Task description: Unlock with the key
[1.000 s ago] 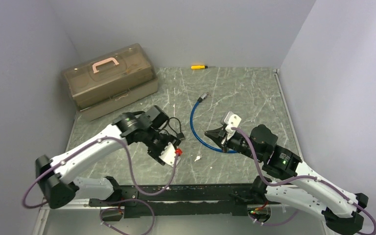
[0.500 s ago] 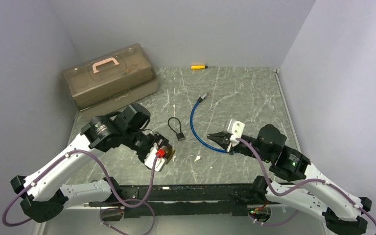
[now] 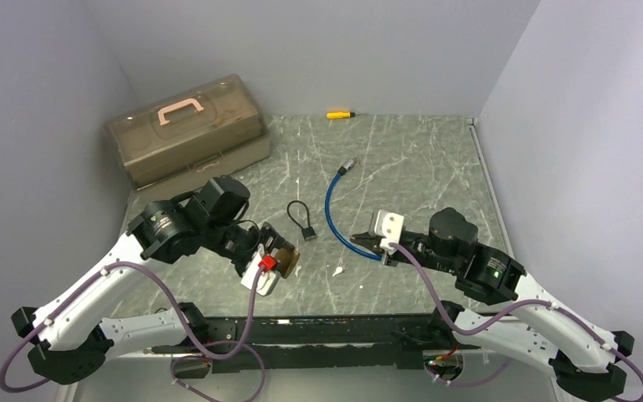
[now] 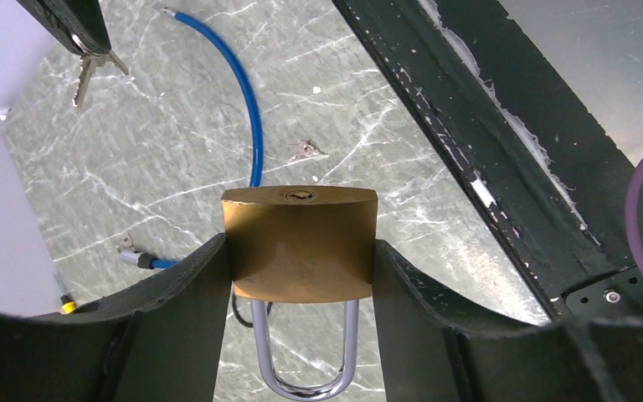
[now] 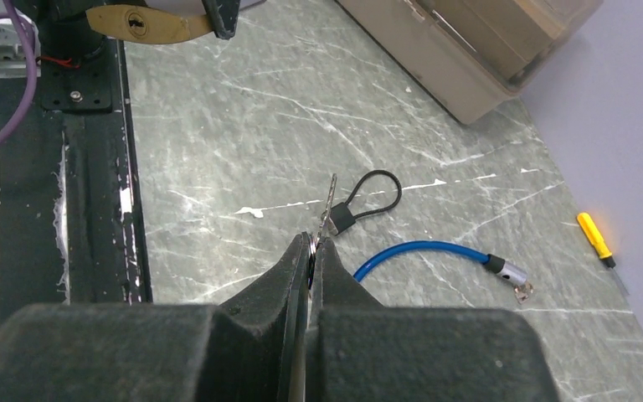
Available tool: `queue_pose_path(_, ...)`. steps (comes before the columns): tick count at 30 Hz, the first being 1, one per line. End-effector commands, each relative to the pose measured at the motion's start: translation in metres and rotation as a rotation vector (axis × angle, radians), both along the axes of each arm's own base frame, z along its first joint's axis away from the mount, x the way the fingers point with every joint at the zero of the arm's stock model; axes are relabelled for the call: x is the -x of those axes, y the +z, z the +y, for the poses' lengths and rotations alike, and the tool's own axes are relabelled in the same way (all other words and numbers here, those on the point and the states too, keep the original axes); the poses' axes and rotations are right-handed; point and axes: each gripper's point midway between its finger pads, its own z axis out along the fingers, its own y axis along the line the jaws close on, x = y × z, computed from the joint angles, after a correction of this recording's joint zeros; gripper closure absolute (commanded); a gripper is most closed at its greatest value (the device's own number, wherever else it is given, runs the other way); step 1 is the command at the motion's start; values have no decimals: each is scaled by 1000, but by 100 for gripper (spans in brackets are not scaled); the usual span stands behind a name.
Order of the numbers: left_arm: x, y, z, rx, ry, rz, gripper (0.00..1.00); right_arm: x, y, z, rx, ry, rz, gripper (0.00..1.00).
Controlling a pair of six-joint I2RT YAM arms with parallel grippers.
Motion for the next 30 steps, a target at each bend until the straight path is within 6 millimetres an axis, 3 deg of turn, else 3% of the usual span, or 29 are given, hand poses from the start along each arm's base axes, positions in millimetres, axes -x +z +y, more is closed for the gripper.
queue_pose_path(1, 1, 43, -7, 135, -63, -145, 100, 0, 29, -2, -66, 1, -65, 100)
queue_pose_path(10, 5, 73, -5, 244, -165, -460, 100, -6, 36, -4, -99, -32, -95, 100)
queue_pose_path(21, 8, 80, -10, 284, -186, -530, 100, -3, 42, -3, -124, -22, -95, 100)
queue_pose_path(25, 1, 79, -11, 280, -161, -556, 100, -3, 44, -1, -134, -20, -87, 100)
queue_pose_path(30, -22, 78, -9, 251, -94, -673, 100, -2, 48, 5, -147, -11, -42, 100)
